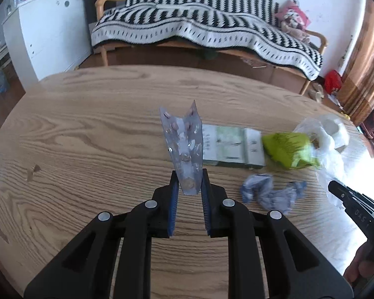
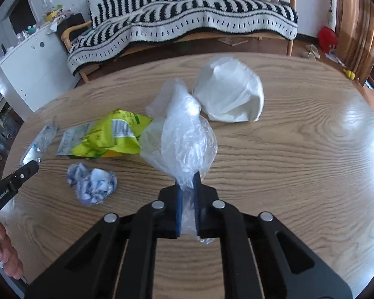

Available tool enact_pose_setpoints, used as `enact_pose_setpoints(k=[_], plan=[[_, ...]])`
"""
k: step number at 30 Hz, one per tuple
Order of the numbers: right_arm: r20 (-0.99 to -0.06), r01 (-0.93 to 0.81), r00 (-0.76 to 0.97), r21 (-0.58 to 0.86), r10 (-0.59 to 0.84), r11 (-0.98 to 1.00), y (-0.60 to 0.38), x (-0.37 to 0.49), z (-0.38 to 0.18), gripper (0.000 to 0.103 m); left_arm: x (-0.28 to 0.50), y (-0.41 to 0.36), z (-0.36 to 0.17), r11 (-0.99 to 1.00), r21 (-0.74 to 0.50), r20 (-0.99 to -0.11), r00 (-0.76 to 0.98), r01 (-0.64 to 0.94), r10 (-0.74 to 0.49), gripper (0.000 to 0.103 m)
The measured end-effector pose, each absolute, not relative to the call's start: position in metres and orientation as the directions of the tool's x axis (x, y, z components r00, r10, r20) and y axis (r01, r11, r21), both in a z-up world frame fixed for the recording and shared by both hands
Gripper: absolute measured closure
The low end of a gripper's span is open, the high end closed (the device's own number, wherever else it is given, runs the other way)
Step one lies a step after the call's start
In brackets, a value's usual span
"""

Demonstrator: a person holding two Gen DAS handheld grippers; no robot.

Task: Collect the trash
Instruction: 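Grasp the blister pack with the left tool while the right tool grasps the clear plastic bag, then carry the blister pack and plastic bag over the bin and open both tools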

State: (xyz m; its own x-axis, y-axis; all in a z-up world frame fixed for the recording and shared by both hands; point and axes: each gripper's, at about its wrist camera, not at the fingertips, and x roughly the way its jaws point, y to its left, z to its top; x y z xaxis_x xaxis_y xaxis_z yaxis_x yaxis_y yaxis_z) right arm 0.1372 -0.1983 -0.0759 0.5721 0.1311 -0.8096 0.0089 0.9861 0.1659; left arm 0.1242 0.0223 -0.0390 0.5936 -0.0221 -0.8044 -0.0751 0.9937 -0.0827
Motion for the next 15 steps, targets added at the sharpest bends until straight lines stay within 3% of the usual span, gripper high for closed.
enact_pose_setpoints(k=[8,15], plan=[[-0.763,0.013,0.636,0.161,0.116,0.987,-0.228,0.087,-0.038,0.095,0.103,-0.029,-0.017,0.994,-0.103,-0.772,0.629,0.026,-0.097,0.086],[-0.737,0.13,0.675,0.157,0.029,0.979,-0.3,0.029,-0.015,0.095,0.076,-0.108,0.0,0.977,-0.113,-0.742,0.639,0.181,-0.204,0.086]])
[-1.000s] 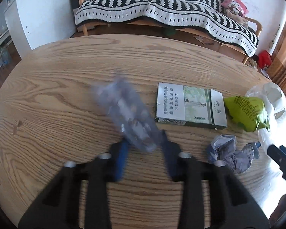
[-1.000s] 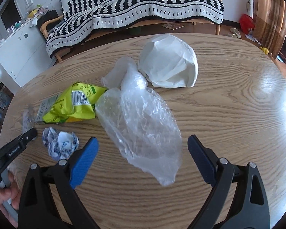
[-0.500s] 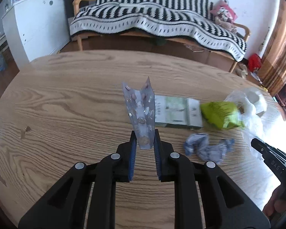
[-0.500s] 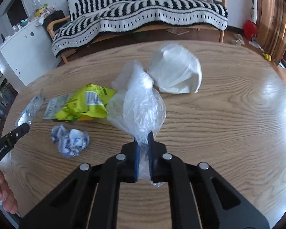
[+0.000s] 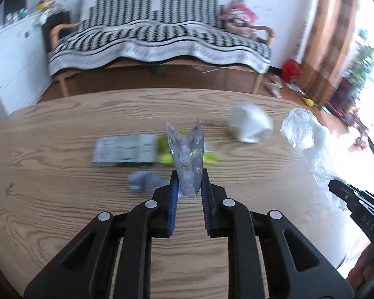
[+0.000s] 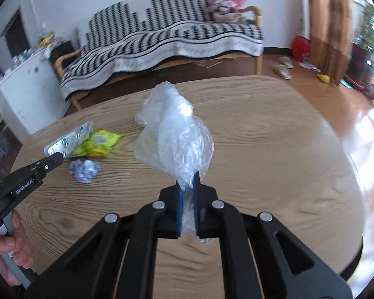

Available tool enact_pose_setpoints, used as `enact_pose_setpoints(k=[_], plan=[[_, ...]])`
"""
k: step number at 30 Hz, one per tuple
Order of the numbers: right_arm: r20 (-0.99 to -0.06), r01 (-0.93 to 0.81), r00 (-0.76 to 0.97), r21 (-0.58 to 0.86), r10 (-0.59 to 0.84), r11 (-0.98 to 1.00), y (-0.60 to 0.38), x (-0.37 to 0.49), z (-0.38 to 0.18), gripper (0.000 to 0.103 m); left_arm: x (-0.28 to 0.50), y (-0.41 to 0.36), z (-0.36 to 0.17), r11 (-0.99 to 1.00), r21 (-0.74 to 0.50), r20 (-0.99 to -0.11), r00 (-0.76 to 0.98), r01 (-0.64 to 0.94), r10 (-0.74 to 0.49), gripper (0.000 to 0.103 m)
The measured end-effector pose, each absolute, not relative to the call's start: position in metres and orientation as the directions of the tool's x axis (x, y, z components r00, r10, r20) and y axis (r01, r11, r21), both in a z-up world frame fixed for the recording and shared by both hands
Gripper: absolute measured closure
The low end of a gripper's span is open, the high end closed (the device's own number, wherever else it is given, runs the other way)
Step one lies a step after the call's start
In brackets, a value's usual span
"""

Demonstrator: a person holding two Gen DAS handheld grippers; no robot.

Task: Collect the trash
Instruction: 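Carry the blister pack and plastic bag over the bin and open both tools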

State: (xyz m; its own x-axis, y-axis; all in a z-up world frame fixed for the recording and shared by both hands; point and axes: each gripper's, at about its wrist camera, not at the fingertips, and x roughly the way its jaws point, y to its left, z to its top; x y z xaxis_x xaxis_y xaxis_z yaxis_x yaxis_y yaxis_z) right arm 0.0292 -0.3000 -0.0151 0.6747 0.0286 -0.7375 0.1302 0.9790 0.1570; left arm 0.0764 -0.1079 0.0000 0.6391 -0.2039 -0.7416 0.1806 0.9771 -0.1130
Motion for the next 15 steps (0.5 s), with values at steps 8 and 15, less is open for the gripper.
enact_pose_setpoints(k=[8,15], plan=[[-0.738,0.29,0.67,0.162,-0.079,0.943,-0.398,-0.048,-0.01,0.095,0.044,-0.197,0.003,0.929,-0.136,-0.727,0.603,0.344,-0.329,0.086],[-0.747,0.444,0.638,0.162,-0.184,0.881,-0.479,-0.124,-0.017,0.095,0.002,-0.289,0.007,0.841,-0.179,-0.703,0.533,0.51,-0.472,0.086]])
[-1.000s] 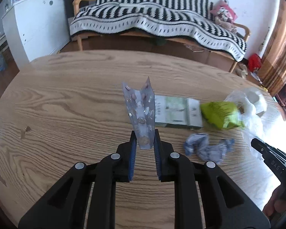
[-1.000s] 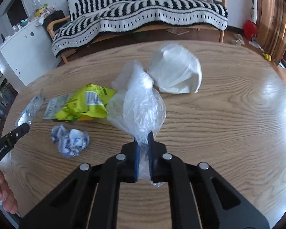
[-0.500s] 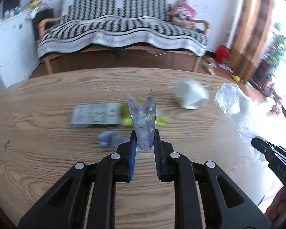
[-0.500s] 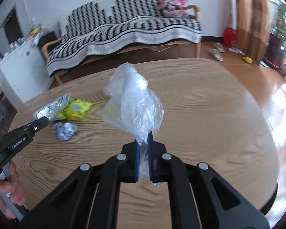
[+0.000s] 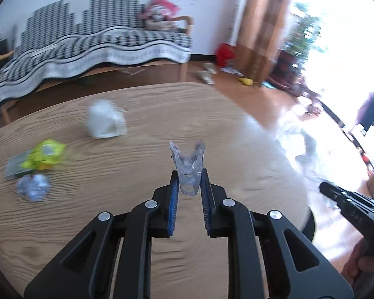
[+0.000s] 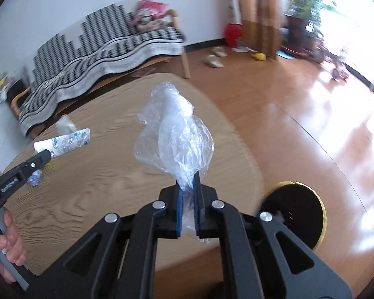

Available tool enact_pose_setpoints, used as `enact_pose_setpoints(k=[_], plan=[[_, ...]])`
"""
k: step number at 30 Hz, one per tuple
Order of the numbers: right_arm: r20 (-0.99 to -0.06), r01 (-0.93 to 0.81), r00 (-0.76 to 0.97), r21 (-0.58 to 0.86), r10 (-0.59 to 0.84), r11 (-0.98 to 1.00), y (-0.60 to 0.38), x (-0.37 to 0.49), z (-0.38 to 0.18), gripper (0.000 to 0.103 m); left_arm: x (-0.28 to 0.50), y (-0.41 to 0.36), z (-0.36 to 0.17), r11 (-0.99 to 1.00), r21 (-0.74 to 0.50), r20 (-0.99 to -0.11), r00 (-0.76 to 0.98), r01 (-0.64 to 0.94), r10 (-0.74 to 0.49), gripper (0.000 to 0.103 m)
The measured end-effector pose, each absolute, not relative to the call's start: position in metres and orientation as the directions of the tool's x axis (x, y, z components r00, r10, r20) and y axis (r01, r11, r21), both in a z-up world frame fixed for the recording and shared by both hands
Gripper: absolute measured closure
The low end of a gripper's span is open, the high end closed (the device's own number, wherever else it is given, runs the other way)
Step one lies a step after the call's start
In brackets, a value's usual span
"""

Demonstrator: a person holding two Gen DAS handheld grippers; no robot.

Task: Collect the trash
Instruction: 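Carry the blister pack and plastic bag over the bin and open both tools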

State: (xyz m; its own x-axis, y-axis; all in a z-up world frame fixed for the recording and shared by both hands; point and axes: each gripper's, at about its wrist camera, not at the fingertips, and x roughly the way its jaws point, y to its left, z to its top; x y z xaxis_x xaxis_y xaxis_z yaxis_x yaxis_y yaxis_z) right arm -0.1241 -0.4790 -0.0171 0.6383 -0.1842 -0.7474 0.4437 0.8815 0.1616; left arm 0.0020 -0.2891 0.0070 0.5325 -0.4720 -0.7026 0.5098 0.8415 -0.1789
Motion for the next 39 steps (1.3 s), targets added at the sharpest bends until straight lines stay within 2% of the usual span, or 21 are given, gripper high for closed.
enact_pose_setpoints(k=[8,14,23,39], plan=[[-0.775,0.621,0.568,0.184,-0.276,0.762,-0.574,-0.217,-0.041,0.095,-0.06,-0.388,-0.003,0.69,-0.198,-0.683,0.407,0.696,-0.606,0.086],[-0.822,0.706,0.491,0.181,-0.288,0.685,-0.618,-0.256,-0.07,0.095,-0.105,-0.451,-0.016,0.562,-0.201,-0.681,0.297,0.803,-0.669,0.086],[-0.894,0.775,0.391,0.192,-0.219,0.602,-0.653,-0.274,-0.114,0.095,-0.139,-0.506,-0.04,0.473,-0.204,-0.706,0.206,0.857,-0.677,0.086],[-0.907,0.797,0.387,0.236,-0.169,0.557,-0.668,-0.287,-0.126,0.095,-0.133,-0.552,-0.067,0.439,-0.219,-0.736,0.148,0.871,-0.66,0.086]])
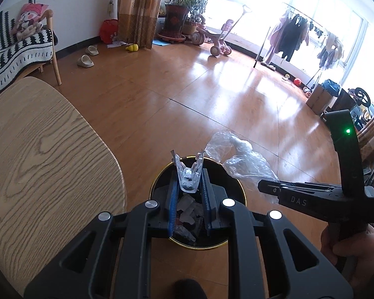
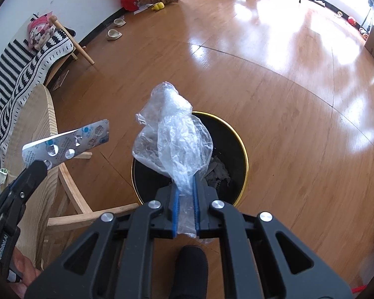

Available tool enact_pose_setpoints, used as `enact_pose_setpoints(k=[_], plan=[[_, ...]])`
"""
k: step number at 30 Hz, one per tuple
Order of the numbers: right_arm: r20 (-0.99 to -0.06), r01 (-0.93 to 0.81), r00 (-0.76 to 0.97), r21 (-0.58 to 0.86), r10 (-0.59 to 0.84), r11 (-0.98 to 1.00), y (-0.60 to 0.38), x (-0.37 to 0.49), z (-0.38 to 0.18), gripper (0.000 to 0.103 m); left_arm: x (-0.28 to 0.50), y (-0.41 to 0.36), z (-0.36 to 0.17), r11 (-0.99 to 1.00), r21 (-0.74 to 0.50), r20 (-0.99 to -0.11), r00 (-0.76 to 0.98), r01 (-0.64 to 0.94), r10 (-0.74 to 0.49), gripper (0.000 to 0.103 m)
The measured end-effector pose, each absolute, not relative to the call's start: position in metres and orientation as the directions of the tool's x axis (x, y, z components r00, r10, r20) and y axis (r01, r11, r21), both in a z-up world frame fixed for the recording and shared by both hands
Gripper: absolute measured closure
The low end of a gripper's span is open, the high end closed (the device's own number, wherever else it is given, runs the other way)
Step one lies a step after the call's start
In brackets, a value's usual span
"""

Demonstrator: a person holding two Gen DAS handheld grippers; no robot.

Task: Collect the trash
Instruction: 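Carry the blister pack and plastic bag over the bin and open both tools, then move both open tools back over the table toward the remaining trash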

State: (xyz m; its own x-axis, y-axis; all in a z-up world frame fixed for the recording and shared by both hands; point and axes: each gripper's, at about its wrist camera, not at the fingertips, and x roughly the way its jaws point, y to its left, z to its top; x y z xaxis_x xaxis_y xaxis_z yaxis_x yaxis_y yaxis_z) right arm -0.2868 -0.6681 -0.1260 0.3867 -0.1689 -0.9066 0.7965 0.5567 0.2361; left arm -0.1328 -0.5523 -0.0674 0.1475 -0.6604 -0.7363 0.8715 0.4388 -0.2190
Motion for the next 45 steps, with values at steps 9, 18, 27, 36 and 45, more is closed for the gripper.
enact_pose_setpoints(k=[9,18,27,36,45], plan=[[-0.877,0.8,0.418,0.232,-0.237,0.553,-0.668,-0.293,-0.11,0.02,-0.129,-0.556,-0.071,0.442,-0.232,-0.741,0.137,0.866,-0.657,0.086],[-0.872,0.83,0.401,0.217,-0.279,0.514,-0.674,-0.302,-0.108,0.02,-0.13,-0.567,-0.082,0.417,-0.259,-0.749,0.091,0.871,-0.656,0.086],[-0.854,0.863,0.408,0.246,-0.322,0.441,-0.683,-0.319,-0.102,0.02,-0.136,-0.587,-0.094,0.349,-0.268,-0.75,0.033,0.898,-0.661,0.071],[-0.848,0.856,0.42,0.252,-0.322,0.452,-0.675,-0.31,-0.099,0.02,-0.127,-0.575,-0.083,0.391,-0.278,-0.74,0.063,0.877,-0.669,0.038],[-0.819,0.795,0.476,0.245,-0.32,0.554,-0.634,-0.253,-0.075,0.013,-0.093,-0.507,-0.039,0.521,-0.227,-0.73,0.21,0.823,-0.651,0.011]])
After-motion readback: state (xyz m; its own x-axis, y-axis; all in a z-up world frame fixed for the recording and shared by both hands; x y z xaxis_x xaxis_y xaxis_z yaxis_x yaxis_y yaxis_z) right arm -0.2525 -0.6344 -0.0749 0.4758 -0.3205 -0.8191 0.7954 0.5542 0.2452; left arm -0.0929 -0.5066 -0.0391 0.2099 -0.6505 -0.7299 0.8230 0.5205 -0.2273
